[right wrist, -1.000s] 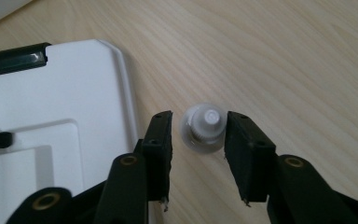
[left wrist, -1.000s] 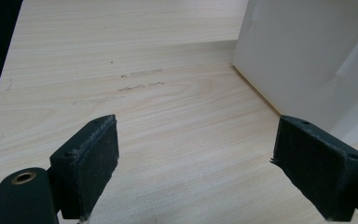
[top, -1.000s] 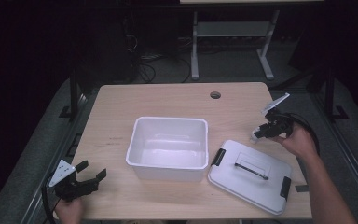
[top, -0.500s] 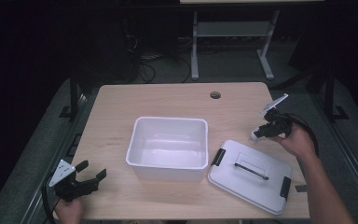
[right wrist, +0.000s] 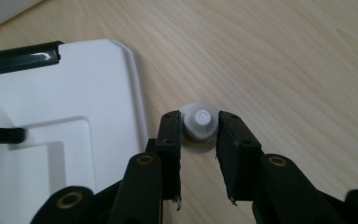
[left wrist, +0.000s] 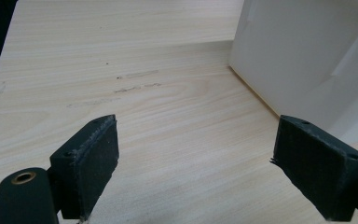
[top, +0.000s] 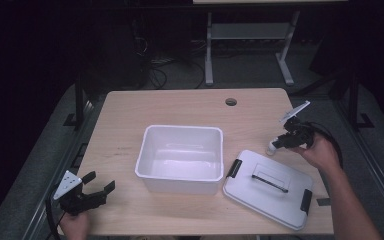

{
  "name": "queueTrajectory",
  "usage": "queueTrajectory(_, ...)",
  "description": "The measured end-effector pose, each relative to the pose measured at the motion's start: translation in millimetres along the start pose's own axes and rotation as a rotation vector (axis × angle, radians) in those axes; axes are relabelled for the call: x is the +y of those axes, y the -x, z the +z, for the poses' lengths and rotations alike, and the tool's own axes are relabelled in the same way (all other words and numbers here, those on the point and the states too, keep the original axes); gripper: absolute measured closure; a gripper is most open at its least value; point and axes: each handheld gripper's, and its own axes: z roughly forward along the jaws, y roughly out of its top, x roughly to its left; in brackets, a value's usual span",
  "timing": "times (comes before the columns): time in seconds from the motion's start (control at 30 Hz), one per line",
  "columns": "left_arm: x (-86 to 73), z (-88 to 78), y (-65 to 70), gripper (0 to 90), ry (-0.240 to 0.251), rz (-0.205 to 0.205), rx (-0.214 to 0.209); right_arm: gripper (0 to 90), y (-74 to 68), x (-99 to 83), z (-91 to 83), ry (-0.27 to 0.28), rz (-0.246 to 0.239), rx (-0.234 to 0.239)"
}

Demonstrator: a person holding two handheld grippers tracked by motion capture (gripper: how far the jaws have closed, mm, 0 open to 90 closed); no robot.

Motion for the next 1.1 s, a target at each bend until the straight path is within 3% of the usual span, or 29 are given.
queueTrajectory(0.67,2.5,1.1,0.9,13.0,0.016,0.005,-0.023,70.7,-40.9,15.6,-60.0,0.042,-0.069,0.005)
queueTrajectory(1.1,2.8,0.4,-0.6,13.0,0.021,0.006,-0.030,70.7,-69.0,26.2,-84.3,0.047,-0.123,0.022)
